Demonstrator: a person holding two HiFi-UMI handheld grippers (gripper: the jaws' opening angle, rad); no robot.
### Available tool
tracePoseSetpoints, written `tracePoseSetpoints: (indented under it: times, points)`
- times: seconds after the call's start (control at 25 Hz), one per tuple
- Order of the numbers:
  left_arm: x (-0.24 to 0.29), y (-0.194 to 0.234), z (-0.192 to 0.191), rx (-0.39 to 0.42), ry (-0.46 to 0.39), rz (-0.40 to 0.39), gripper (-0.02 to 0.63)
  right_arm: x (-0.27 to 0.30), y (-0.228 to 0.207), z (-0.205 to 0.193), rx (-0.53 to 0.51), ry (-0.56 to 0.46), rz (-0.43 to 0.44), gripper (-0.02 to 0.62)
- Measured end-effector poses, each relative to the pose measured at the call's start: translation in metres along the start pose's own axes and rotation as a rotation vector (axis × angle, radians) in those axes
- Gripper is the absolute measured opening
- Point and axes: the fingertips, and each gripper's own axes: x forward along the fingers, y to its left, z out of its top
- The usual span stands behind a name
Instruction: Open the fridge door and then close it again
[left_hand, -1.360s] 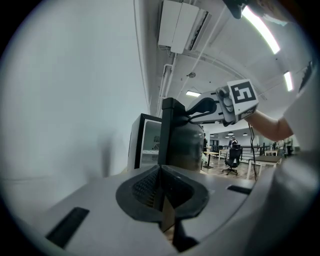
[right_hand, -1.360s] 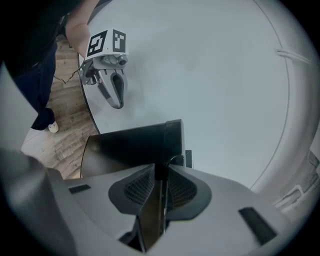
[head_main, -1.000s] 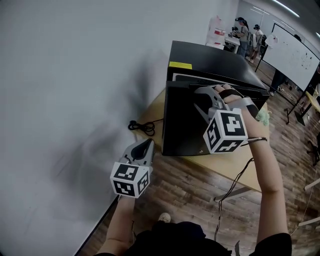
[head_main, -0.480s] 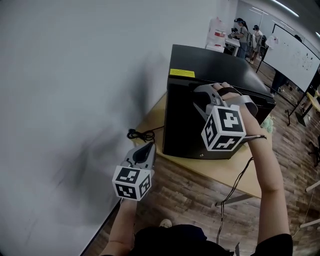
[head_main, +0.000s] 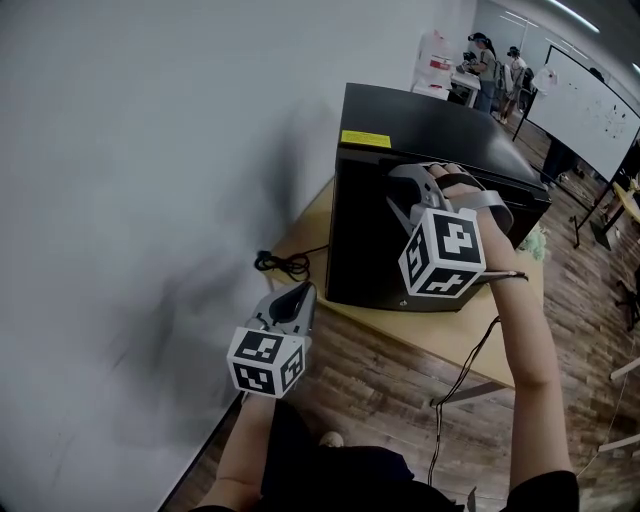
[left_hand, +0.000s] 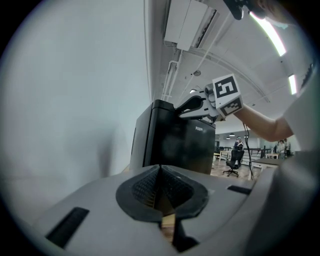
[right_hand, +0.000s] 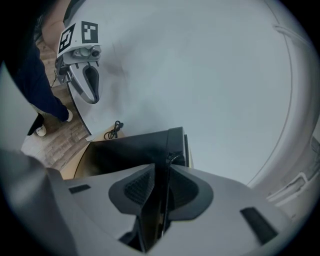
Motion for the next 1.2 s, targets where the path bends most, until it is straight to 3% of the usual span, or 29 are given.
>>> tracePoseSetpoints:
  times: [0.28, 0.36, 0.56, 0.84, 1.2]
  points:
    - [0.003, -0.010, 0.007, 0.007, -0.012, -0.064, 0.008, -0.001, -0.002, 0.001, 0.038, 0.012, -0.080, 0.061]
    - [0.005, -0.014, 0.009, 0.014, -0.016, -0.091, 0.008, -0.003, -0.004, 0.001, 0.095, 0.002, -0.111, 0.069]
    - [0.009, -0.023, 0.007, -0.004, -0.011, -0.158, 0.008, -0.018, 0.000, -0.010, 0.332, -0.051, -0.184, 0.074]
    - [0.016, -0.036, 0.005, 0.006, -0.008, -0.190, 0.008, -0.042, 0.026, -0.041, 0.626, -0.090, -0.249, 0.072]
    - [0.018, -0.067, -0.003, 0.008, -0.003, -0.255, 0.008, -0.090, 0.083, -0.069, 1.153, -0.224, -0.167, 0.035]
